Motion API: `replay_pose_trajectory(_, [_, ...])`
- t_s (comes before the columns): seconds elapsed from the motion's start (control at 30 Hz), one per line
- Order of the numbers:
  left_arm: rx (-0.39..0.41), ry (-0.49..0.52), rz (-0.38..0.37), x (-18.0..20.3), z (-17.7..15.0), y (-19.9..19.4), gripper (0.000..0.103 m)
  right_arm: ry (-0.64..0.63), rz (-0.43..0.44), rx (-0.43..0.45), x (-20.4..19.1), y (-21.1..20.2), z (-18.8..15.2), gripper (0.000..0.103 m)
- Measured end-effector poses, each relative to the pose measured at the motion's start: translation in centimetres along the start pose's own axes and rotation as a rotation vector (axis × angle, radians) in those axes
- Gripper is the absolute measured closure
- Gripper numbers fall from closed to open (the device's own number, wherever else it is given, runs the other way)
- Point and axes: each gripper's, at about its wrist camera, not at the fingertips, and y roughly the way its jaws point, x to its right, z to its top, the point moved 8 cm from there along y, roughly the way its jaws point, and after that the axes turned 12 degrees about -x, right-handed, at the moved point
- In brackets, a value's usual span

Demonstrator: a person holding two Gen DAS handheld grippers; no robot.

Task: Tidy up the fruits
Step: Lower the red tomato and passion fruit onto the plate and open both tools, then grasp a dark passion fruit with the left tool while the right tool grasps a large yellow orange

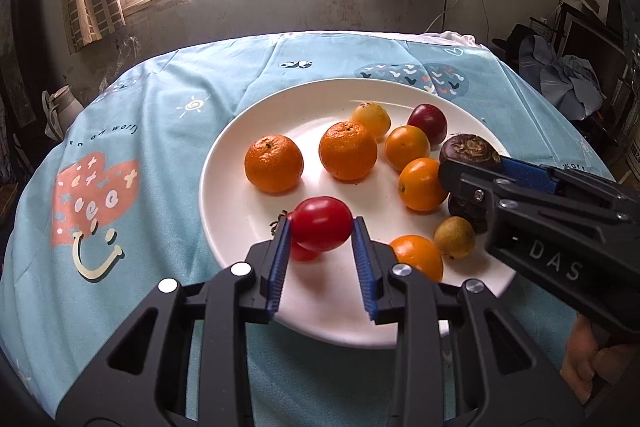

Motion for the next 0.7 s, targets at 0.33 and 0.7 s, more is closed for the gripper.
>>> replay_pose_trajectory(0.33, [0.066, -0.039, 0.018, -1.0, 0.4, -1.4, 0.035, -0.015, -0.014, 0.041, -0.3, -0.9, 0.1, 0.032])
replay_pose_trajectory(0.7, [0.131, -0.037, 0.061, -1.4, 0.3, -4.0, 0.029, -0.009, 0.004, 0.078, -0.9, -3.6, -0.6, 0.032])
